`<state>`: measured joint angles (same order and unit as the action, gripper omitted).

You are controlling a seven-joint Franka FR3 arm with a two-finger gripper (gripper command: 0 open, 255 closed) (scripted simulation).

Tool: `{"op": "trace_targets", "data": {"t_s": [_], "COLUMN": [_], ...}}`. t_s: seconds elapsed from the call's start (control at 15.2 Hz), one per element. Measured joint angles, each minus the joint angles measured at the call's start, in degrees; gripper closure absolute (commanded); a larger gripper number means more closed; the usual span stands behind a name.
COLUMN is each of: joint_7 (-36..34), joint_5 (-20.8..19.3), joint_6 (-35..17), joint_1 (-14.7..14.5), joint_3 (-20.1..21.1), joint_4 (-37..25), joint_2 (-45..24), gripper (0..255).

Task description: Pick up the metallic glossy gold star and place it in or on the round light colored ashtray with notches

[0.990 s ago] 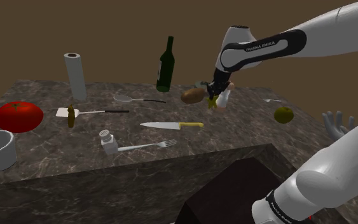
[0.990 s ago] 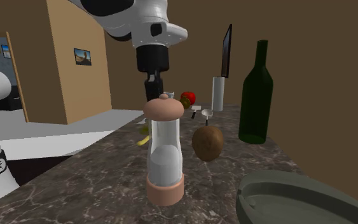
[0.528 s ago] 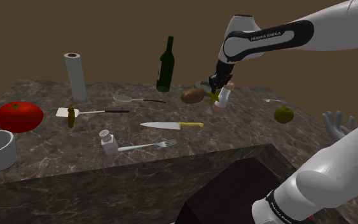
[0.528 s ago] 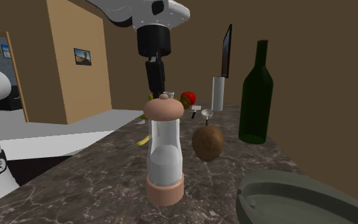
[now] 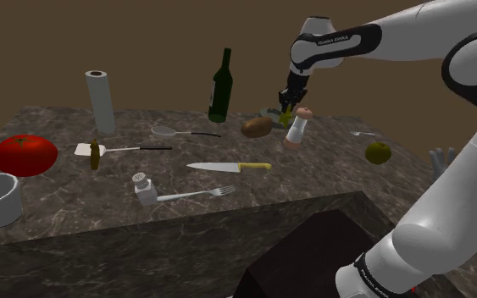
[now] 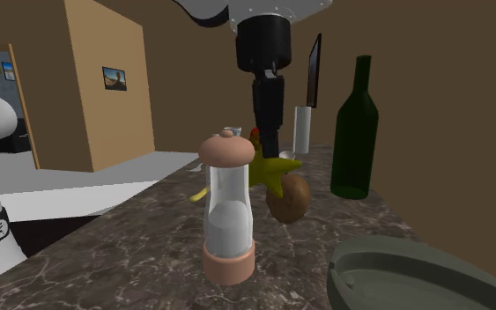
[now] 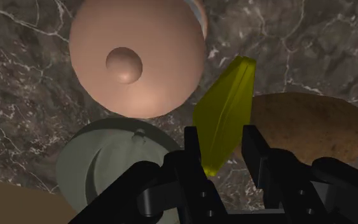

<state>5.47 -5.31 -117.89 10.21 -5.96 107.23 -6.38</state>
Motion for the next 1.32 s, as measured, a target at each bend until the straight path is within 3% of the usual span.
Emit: {"op": "trace_targets", "data": {"t_s": [0.53,0.99,1.32], "joint_7": [6.98,10.96,11.06], "joint_5": [3.18,5.88,5.92], "joint_6": [6.77,19.92,16.39], "joint_1": [4.38,9.35,9.40], "joint_3": [-1.65,-1.56,-1.54], "joint_4": [-23.73,-58.57,-55.20], "joint_2": [-16.54,-37.98,-38.18], "gripper": [255,255,255]}}
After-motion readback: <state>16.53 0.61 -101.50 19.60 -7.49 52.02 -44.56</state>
